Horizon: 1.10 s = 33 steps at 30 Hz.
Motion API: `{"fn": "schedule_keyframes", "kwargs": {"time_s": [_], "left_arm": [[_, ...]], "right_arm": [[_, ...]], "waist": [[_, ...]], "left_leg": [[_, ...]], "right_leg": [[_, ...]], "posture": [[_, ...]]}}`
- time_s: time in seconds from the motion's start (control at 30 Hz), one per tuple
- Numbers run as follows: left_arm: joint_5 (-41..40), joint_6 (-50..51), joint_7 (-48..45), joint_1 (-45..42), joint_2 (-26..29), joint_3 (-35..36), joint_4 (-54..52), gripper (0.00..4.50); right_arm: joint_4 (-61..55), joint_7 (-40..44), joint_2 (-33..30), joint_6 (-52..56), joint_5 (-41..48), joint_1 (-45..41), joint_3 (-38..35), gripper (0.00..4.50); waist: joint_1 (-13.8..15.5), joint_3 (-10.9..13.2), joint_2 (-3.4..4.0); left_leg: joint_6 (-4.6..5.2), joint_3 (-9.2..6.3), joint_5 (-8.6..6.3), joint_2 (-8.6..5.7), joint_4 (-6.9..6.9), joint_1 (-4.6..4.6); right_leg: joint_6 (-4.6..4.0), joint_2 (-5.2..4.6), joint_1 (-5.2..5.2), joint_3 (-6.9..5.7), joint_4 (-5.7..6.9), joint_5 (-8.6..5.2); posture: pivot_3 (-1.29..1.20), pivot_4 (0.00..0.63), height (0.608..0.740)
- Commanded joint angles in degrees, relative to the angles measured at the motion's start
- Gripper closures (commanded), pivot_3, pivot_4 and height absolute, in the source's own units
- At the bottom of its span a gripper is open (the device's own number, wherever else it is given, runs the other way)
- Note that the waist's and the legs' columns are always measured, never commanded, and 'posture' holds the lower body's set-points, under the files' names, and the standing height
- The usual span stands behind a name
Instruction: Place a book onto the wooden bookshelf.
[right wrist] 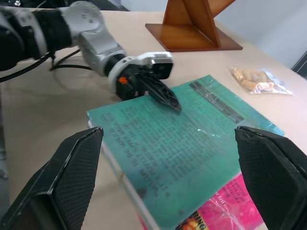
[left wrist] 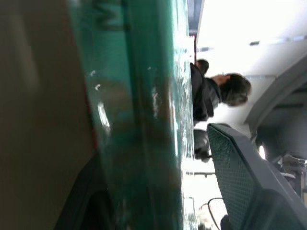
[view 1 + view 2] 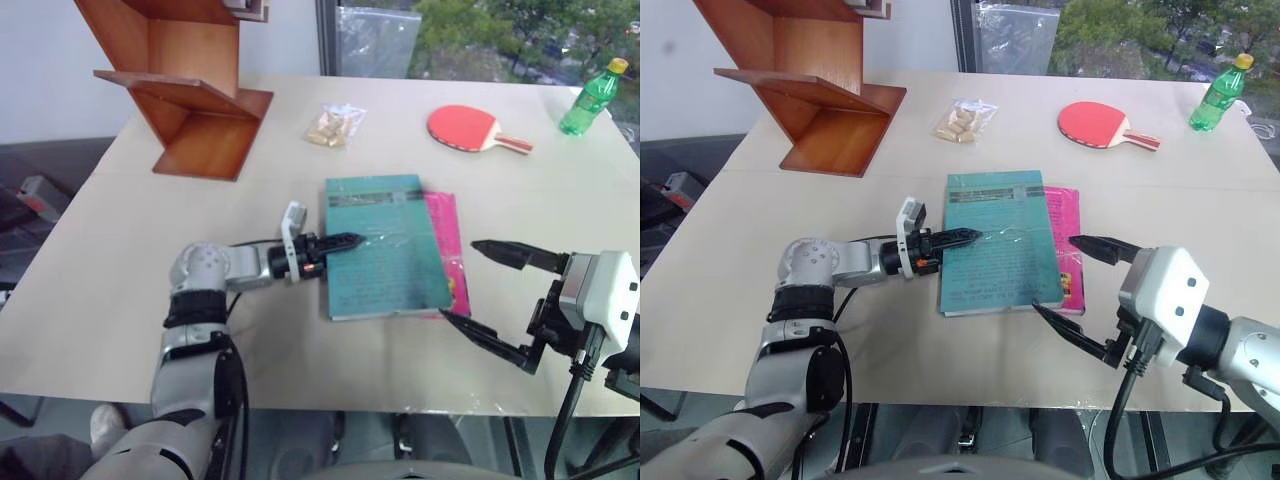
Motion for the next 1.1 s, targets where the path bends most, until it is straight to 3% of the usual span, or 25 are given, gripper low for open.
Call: {"fn": "schedule_keyframes", "kwargs": {"time_s": [0.03,0.1,0.23,0.43,0.57,0.6,0.67,0.7,0.77,0.83,1.1], "left_arm": [[-0.1,0.1,-4.6,-1.7,1.9,0.3,0.9,3.75],[-0.7,1.2,-5.4,-1.6,3.0,1.5,-0.1,4.47],[-4.5,5.4,-4.9,-1.4,5.3,6.4,-4.7,4.47],[-11.2,6.5,-0.6,-5.3,10.5,15.0,-21.7,4.47],[2.3,-14.5,-6.0,-5.2,18.8,4.6,-37.0,4.47],[8.6,-23.1,-8.2,-5.3,21.7,0.9,-38.4,4.47],[27.6,-51.3,-14.4,-5.7,29.6,-7.9,-38.7,4.47],[32.7,-60.1,-16.4,-6.7,31.8,-10.0,-37.1,4.47],[42.4,-78.1,-17.6,-10.3,35.6,-13.4,-30.0,4.47],[49.5,-89.7,-17.7,-15.3,38.4,-15.9,-22.2,4.47],[72.2,-118.2,-12.9,-34.9,44.7,-26.5,18.0,4.47]], "right_arm": [[-1.5,-1.2,-1.5,-3.4,1.1,1.3,-2.1,0.00],[-1.5,-1.6,-2.0,-4.2,1.2,2.0,-2.1,0.00],[-1.5,-1.9,-1.4,-4.4,0.6,1.5,-1.9,0.00],[2.0,0.4,0.1,-3.9,-1.3,-6.5,4.0,0.00],[5.7,3.2,1.3,-4.5,-2.9,-11.7,8.1,0.00],[6.8,4.0,1.8,-4.7,-3.6,-13.4,9.4,0.00],[9.5,6.1,3.2,-5.6,-5.4,-17.1,12.7,0.00],[10.5,6.9,3.9,-5.9,-6.3,-18.5,13.9,0.00],[12.3,8.1,5.5,-6.5,-8.1,-21.1,16.0,0.00],[13.7,9.0,6.9,-6.9,-9.2,-23.2,17.5,0.00],[16.4,9.2,13.0,-8.0,-13.2,-28.8,20.8,0.00]], "waist": [[-0.1,0.0,0.00],[-0.2,0.0,0.00],[-0.1,0.0,-0.01],[0.0,0.1,-0.11],[-0.1,0.0,-0.11],[-0.1,0.0,-0.11],[-0.1,0.0,-0.11],[-0.2,0.0,-0.10],[-0.1,0.0,-0.09],[0.1,0.1,-0.10],[-0.3,0.1,-0.14]], "left_leg": [[0.00,0.00,0.00,0.01,-0.01,0.00],[0.00,0.00,0.00,0.02,-0.01,0.00],[0.00,-0.01,0.00,0.04,-0.01,-0.01],[0.00,-0.01,0.00,0.05,0.00,-0.09],[-0.01,-0.01,0.00,0.03,-0.01,-0.08],[-0.01,0.00,0.00,0.01,-0.04,-0.06],[-0.03,0.03,0.01,0.00,-0.11,-0.02],[-0.08,0.08,0.03,0.00,-0.19,0.00],[-0.10,0.13,0.04,0.03,-0.25,0.00],[-0.09,0.13,0.04,0.03,-0.26,-0.06],[0.02,0.08,0.00,-0.08,-0.21,-0.21]], "right_leg": [[0.00,0.00,0.00,0.01,0.00,0.00],[0.00,0.01,-0.01,0.03,0.00,0.00],[0.00,0.00,-0.02,0.03,0.00,0.00],[0.00,0.00,-0.11,0.05,0.01,0.00],[0.00,-0.04,-0.10,0.05,-0.04,0.01],[0.00,-0.04,-0.09,0.07,-0.06,0.01],[-0.01,-0.02,-0.10,0.09,-0.06,0.02],[-0.08,-0.01,-0.11,0.09,-0.09,0.05],[-0.13,0.01,-0.17,0.13,-0.11,0.08],[-0.13,0.00,-0.23,0.13,-0.15,0.08],[-0.08,0.29,-0.32,-0.16,-0.10,0.08]], "posture": [[0.00,0.150,0.740],[0.00,0.150,0.740],[0.00,0.150,0.740],[0.00,0.150,0.740],[0.00,0.150,0.740],[0.00,0.150,0.740],[0.00,0.150,0.740],[0.00,0.150,0.740],[0.00,0.150,0.740],[0.00,0.150,0.740],[0.00,0.150,0.740]]}}
